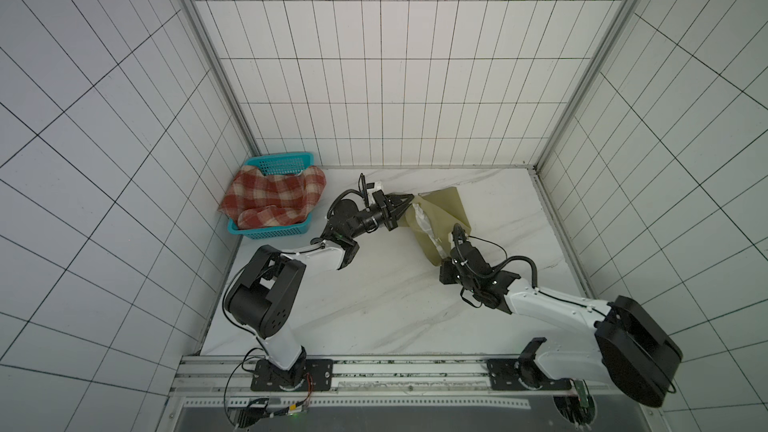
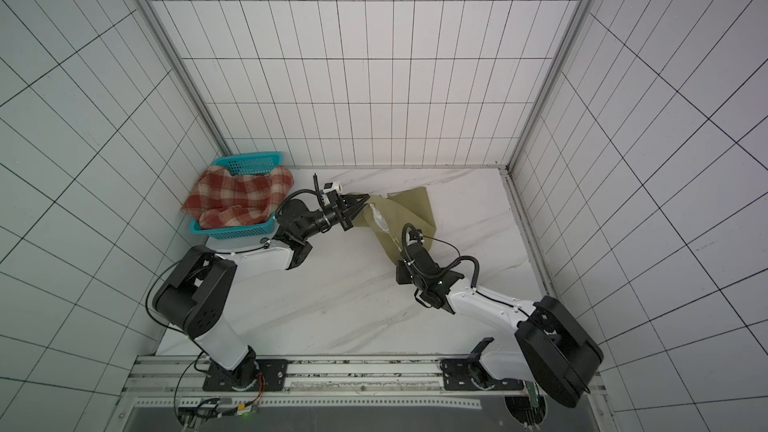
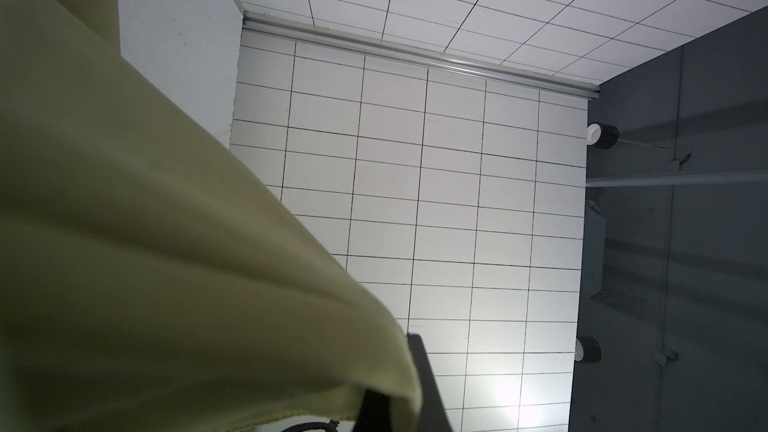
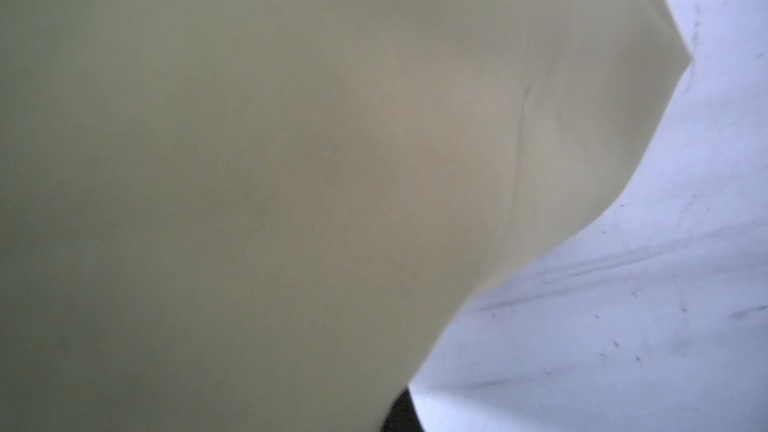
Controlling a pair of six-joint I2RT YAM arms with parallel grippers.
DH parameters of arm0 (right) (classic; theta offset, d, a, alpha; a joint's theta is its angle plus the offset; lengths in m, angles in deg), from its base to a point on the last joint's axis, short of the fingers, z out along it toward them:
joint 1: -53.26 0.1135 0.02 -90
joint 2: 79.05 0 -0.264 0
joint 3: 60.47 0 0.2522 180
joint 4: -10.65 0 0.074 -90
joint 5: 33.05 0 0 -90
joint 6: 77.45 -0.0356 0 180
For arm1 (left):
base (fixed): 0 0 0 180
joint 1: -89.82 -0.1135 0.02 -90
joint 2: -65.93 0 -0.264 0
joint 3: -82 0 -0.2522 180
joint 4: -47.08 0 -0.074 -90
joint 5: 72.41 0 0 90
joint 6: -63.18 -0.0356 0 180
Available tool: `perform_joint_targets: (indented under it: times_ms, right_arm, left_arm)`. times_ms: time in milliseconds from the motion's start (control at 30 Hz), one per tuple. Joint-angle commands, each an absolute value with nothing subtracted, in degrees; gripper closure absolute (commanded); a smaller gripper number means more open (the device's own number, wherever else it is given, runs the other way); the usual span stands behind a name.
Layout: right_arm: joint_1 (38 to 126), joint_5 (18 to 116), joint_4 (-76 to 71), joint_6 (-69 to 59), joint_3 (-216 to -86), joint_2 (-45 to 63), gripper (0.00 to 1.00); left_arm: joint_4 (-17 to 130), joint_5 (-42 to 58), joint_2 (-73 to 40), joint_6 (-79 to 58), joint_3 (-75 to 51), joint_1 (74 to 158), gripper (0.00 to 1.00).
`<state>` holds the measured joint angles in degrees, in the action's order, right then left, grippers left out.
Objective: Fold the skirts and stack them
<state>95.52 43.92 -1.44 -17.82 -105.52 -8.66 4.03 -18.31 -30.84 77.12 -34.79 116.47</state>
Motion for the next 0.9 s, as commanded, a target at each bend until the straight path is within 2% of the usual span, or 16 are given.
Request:
perform_joint_targets:
  times_ms: [0,233,300,500,533,600,633,733,867]
  right_arm:
    - [95.4,46.8,-9.3,-14.2,-110.9,-13.7,1.00]
    - [94.6,58.6,-22.5,-11.4,-114.5,-18.4,1.00]
    - [94.1,63.2,-24.5,-10.7,-115.6,-18.6,1.00]
    - [91.1,69.2,-25.3,-9.8,-117.3,-17.4,1.00]
    - [89.8,70.9,-25.3,-9.7,-118.0,-17.0,1.00]
    - [87.3,74.4,-25.3,-9.0,-119.5,-16.2,1.00]
    - [86.0,75.7,-25.1,-8.7,-120.4,-15.6,1.00]
    - [82.4,79.1,-23.2,-8.4,-122.5,-14.4,1.00]
    - [77.8,85.4,-18.5,-9.8,-123.9,-11.3,1.00]
  left_arm:
    - [3.7,-19.1,-30.5,74.3,-36.5,114.1,1.00]
    - [15.3,-23.9,-30.0,61.6,-44.0,111.7,1.00]
    - [15.6,-25.1,-30.1,59.9,-47.0,111.4,1.00]
    - [18.3,-26.9,-28.9,56.5,-53.4,111.4,1.00]
    - [20.4,-27.5,-28.4,54.9,-53.6,111.3,0.94]
    - [26.7,-27.9,-26.6,50.8,-53.8,110.9,0.68]
    - [30.7,-27.6,-24.9,48.0,-53.8,110.7,0.62]
    - [43.0,-26.4,-19.4,40.2,-53.2,109.4,0.50]
    - [64.6,-19.6,-12.1,26.4,-49.7,109.5,0.47]
